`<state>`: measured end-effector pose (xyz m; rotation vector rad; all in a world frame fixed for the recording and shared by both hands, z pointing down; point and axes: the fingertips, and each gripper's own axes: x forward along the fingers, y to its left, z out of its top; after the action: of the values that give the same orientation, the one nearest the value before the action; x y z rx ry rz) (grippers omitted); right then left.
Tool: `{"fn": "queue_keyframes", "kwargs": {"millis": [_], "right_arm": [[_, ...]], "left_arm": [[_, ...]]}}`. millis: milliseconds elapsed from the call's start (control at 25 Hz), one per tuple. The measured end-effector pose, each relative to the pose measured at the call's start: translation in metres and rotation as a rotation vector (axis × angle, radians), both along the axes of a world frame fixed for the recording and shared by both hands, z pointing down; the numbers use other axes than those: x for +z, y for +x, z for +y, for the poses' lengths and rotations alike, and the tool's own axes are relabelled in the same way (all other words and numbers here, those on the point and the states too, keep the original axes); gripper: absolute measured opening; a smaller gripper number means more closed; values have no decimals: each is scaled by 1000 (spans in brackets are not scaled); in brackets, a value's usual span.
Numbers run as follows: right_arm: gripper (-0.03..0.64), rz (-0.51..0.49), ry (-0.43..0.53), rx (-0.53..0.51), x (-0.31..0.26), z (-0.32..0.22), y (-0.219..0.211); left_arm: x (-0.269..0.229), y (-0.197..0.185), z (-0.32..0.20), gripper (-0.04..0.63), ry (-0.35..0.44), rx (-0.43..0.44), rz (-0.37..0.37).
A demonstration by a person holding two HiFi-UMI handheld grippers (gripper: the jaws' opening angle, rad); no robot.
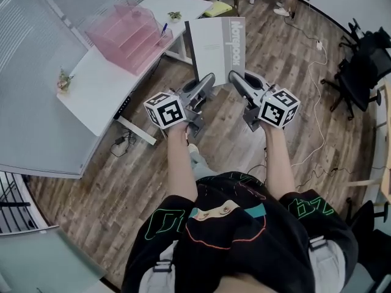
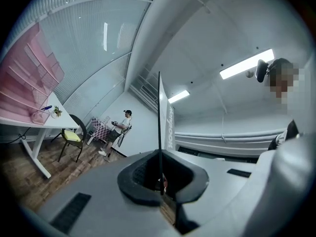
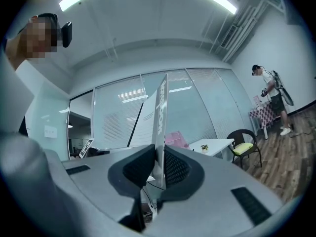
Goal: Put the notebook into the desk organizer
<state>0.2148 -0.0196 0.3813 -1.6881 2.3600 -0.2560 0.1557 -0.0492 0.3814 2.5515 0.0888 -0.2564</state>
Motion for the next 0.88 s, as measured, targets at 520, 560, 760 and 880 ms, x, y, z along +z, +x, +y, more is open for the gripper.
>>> {"fn": "queue_keyframes", "kwargs": {"millis": [520,560,760,880], "right_arm": [[29,-10,16,8,-7,-148,28],[29,-13,8,3,-6,-169,26],[29,-16,-30,-25,1,-261,11],[29,-19,-35,-49,4,-293,1]], "left_arm": [[-9,27,-146,5,8,-5,0],[-8,25,-167,5,1,-13,-7],[0,8,-255,5,-34,-58,-19],[2,-2,-285,5,-45,-92,-19]]}}
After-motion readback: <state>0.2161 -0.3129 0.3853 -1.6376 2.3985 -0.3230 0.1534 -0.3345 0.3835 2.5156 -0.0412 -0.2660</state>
